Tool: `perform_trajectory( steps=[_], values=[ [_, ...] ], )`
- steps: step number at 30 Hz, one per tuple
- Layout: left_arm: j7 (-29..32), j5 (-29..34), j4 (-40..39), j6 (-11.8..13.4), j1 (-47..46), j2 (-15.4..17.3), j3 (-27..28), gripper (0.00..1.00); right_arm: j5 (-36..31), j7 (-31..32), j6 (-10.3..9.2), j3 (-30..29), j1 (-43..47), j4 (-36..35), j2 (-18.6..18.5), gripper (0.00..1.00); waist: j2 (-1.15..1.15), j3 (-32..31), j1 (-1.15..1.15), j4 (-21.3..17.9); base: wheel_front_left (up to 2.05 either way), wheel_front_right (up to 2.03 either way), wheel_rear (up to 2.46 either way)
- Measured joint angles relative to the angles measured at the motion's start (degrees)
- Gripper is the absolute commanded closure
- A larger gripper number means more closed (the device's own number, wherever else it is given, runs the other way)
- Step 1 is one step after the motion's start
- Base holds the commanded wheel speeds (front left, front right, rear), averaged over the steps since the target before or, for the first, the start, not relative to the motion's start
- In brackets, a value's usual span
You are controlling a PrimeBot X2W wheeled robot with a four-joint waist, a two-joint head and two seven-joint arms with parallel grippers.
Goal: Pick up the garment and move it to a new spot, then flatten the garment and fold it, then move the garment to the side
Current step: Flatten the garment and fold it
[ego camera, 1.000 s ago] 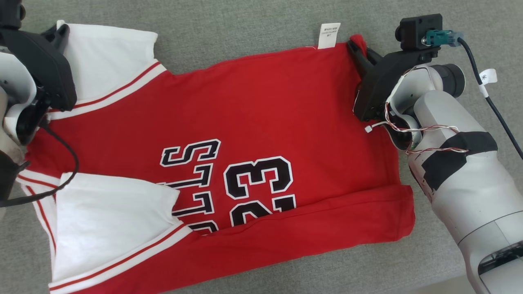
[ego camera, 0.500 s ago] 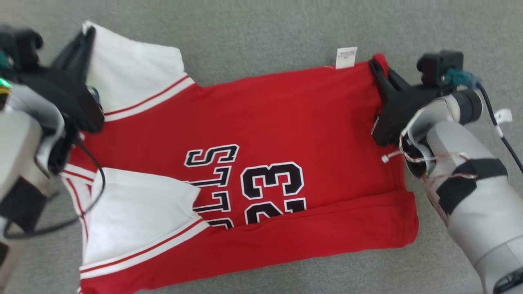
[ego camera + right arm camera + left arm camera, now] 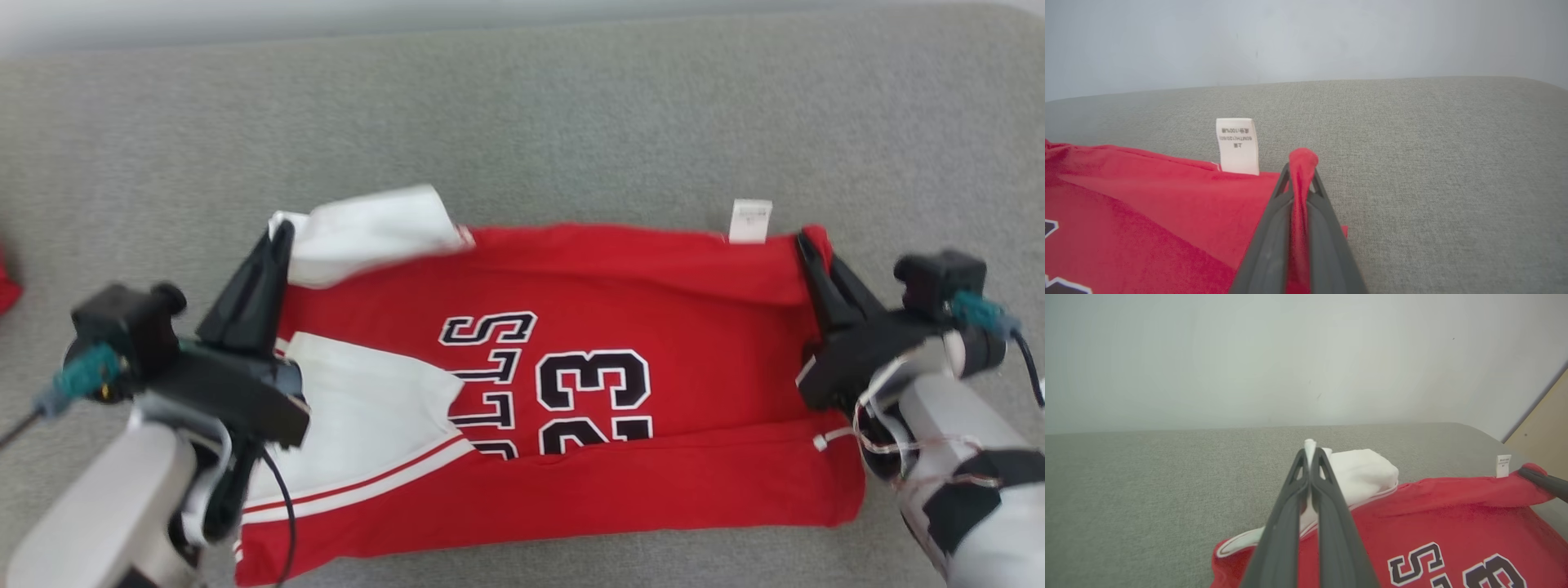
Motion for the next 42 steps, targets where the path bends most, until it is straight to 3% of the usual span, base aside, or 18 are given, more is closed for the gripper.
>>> perform_trajectory(
  steps=[5, 10, 16, 17, 18, 19, 29, 34, 42],
  values=[
    [-0.2, 4.4, -8.8, 2.8, 9.9, -2.7, 5.4, 1.0, -1.2, -0.2, 0.0, -5.4, 6.2, -6.1, -0.9, 1.0, 0.0, -2.1, 0.0, 1.7, 0.0, 0.0, 0.0],
    [-0.2, 6.8, -13.1, 3.0, 17.7, -6.1, 8.1, 1.0, -3.6, -0.2, 0.0, -12.1, 14.1, -13.1, -0.8, 1.0, 0.0, -3.8, -0.01, 3.3, 0.0, 0.0, 0.0],
    [-0.2, 8.1, -11.4, 1.8, 23.7, -9.0, 10.7, 1.0, -5.7, -0.3, 0.0, -15.7, 20.9, -17.6, 0.3, 1.0, 0.0, -4.8, -0.01, 4.4, 0.0, 0.0, 0.0],
    [-0.2, 8.4, -10.5, 1.8, 24.4, -9.3, 11.0, 1.0, -5.8, -0.3, 0.0, -16.1, 21.5, -18.0, 0.7, 0.91, 0.0, -5.0, -0.01, 4.4, 0.0, 0.0, 0.0],
    [-0.2, 8.8, -9.7, 1.7, 25.1, -9.4, 11.1, 0.3, -6.0, -0.3, 0.0, -16.4, 22.1, -18.2, 0.9, 0.0, 0.0, -5.1, 0.0, 4.3, 0.0, 0.0, 0.0],
    [-0.1, 9.5, -9.0, 1.3, 25.7, -9.6, 11.4, 0.0, -6.2, -0.3, 0.0, -16.6, 22.6, -18.3, 1.1, 0.0, 0.0, -5.2, 0.0, 4.3, 0.0, 0.0, 0.0],
    [-0.2, 16.6, -8.8, 0.3, 28.9, -15.5, 23.3, 0.0, -5.8, -0.2, 0.0, -18.7, 25.8, -22.3, 2.5, 0.0, 0.0, -6.5, 0.0, 3.6, 0.0, 0.0, 0.0],
    [-0.2, 23.1, -10.2, -1.2, 30.4, -18.3, 30.2, 0.0, -5.8, 2.8, 0.0, -21.1, 26.1, -19.9, 2.4, 0.0, 0.0, -7.1, 0.0, 3.7, 0.0, 0.0, 0.0],
    [-0.2, 32.1, -9.5, -3.8, 32.1, -21.6, 36.1, 0.0, -5.8, 8.2, 0.0, -24.1, 26.4, -14.6, 4.4, 0.0, 0.0, -8.0, 0.01, 4.2, 0.0, 0.0, 0.0]
  ],
)
